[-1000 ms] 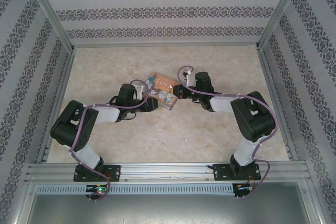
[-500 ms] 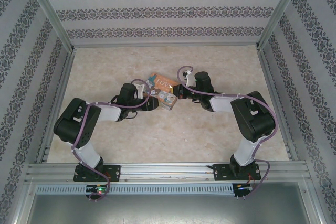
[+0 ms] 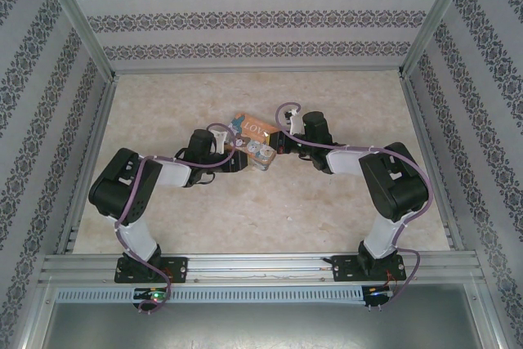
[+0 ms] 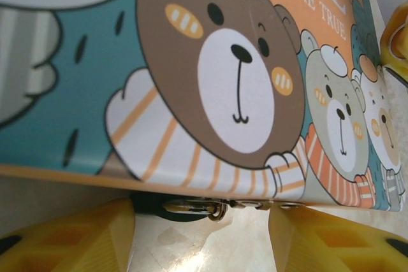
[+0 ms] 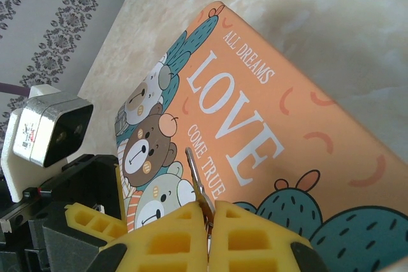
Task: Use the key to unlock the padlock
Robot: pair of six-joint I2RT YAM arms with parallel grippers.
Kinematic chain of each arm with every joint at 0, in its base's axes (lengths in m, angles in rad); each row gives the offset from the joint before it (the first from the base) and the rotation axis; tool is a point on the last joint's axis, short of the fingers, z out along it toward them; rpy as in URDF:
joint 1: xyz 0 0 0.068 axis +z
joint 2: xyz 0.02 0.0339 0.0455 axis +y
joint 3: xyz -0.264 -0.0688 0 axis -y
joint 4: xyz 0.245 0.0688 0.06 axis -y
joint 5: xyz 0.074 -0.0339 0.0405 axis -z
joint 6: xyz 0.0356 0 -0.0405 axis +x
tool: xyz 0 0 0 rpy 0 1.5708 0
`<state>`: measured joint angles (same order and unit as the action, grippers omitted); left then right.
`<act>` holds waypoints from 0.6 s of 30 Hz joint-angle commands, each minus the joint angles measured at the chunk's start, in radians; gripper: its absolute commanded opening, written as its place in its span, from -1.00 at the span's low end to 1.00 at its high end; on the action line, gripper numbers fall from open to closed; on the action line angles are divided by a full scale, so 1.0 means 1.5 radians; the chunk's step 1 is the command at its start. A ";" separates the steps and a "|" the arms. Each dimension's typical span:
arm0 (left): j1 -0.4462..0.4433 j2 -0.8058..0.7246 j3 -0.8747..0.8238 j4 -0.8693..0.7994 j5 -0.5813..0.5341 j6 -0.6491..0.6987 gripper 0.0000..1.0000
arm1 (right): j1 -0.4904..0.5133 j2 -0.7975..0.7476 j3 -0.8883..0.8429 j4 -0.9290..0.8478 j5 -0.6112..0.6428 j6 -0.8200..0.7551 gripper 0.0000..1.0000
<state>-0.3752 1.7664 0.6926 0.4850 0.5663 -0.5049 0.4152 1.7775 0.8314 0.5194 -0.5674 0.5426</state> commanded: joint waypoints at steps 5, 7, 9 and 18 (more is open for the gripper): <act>-0.016 0.021 0.007 0.060 0.001 -0.007 0.12 | 0.008 0.019 0.001 -0.040 0.018 -0.012 -1.00; -0.018 0.024 0.002 0.077 -0.006 -0.013 0.12 | 0.008 0.019 0.000 -0.040 0.019 -0.013 -1.00; -0.021 0.026 -0.003 0.092 -0.013 -0.016 0.10 | 0.009 0.019 -0.001 -0.040 0.019 -0.013 -1.00; -0.040 0.035 -0.024 0.141 -0.036 -0.046 0.00 | 0.012 0.015 -0.006 -0.039 0.024 -0.014 -1.00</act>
<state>-0.4118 1.8057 0.6735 0.6075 0.5320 -0.5434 0.4171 1.7775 0.8314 0.5236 -0.5423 0.5419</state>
